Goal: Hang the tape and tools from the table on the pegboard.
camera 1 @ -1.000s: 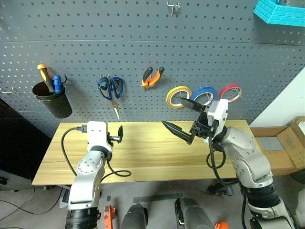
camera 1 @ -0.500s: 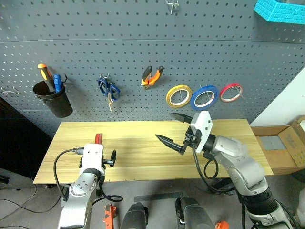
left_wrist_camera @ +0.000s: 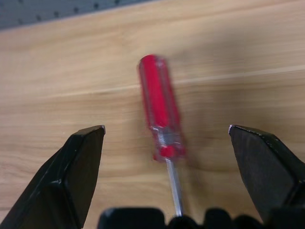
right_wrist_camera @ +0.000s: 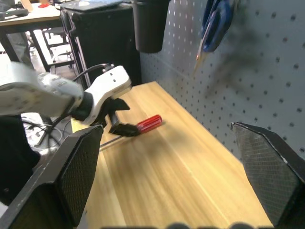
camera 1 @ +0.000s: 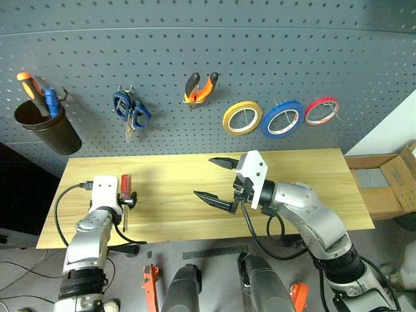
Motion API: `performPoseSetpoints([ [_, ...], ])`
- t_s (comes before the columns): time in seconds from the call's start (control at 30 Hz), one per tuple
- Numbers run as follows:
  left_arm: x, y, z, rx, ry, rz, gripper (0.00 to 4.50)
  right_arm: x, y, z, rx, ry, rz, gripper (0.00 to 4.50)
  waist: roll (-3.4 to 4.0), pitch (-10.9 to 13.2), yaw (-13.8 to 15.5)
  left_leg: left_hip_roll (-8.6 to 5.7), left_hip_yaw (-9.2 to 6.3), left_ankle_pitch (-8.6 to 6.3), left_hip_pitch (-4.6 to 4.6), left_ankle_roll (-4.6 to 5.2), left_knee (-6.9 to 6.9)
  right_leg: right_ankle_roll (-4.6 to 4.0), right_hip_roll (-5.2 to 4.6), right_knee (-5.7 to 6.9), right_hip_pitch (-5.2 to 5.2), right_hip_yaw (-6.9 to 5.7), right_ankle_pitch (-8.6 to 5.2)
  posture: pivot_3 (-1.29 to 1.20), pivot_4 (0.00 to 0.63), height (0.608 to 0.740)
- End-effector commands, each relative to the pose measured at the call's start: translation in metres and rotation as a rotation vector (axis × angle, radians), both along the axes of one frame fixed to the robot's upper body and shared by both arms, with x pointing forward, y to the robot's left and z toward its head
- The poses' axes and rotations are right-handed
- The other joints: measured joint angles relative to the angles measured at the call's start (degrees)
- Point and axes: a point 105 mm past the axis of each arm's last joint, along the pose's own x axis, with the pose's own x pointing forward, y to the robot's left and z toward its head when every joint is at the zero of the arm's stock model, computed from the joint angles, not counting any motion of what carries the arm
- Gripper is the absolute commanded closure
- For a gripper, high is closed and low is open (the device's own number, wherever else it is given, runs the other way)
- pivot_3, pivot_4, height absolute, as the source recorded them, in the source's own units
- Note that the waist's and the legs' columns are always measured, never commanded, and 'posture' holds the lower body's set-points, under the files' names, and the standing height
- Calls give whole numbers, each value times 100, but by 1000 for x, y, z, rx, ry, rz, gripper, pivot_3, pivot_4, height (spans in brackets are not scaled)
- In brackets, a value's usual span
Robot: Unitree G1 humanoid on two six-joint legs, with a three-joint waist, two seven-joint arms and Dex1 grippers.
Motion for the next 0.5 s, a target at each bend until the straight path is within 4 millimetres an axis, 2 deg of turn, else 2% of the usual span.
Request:
performPoseSetpoints([
  [0.03,6,11,5,-32,-15,8,44,-7,13,13,23,-31,58,0,-1,58,-5,0,-2,0,-14,0,2,1,-1,1,-12,-1,2,-96,401,740],
  [0.23,25,11,4,-82,-5,-24,44,-5,20,15,22,-16,69,0,-6,133,-2,-1,-12,-1,-70,-1,1,-2,-23,7,-65,-8,5,-97,420,740],
  [0.4,29,22,7,-166,4,94,44,-5,19,14,18,-7,68,0,-5,195,-3,-8,-28,0,-95,-1,4,0,-33,4,-80,-21,7,-97,412,740],
  [0.5,27,29,14,-193,8,161,636,-4,17,13,13,-7,62,0,-5,195,-23,-10,-32,-1,-100,-1,3,1,-38,1,-84,-23,7,-88,399,740],
])
